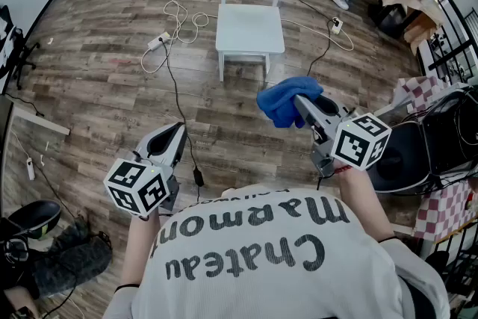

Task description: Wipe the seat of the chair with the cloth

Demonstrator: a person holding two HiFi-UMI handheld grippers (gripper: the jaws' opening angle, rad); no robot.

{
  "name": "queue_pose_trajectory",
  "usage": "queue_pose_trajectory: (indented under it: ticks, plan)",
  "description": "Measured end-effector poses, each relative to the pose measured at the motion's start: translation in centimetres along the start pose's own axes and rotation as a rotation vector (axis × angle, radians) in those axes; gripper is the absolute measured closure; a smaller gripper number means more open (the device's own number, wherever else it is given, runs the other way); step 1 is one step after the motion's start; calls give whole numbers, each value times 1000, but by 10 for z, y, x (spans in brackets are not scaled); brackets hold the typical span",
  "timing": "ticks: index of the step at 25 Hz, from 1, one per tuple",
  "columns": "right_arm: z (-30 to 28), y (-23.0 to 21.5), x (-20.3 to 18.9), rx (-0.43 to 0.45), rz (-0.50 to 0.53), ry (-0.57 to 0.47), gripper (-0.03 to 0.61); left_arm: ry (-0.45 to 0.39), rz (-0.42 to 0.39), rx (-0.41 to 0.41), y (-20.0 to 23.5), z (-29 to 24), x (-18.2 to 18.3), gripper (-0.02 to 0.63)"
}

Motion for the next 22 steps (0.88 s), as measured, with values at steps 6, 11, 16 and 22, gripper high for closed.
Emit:
queue_pose_trajectory:
  ticks: [6,11,16,22]
  plan:
    - [-4,-1,-1,-3,1,-3,518,0,-5,-3,5,-3,1,604]
    - [-6,-2,0,-5,-1,-16,518,1,2,8,11,-1,2,604]
    - [-13,-10,0,-6,-36,-51,518,3,11,19,24,-5,2,604]
    - [-43,-20,-8,61,-48,-16,518,-7,99,36,36,-32,7,604]
Point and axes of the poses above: the fingertips, and each gripper's own axes: z backward along the fingers, y to its left, x out of its top, the point moved 5 cm from there along z, backward along the fingers, and after that the axes turned 13 degrees about x, right-handed, at the moved point
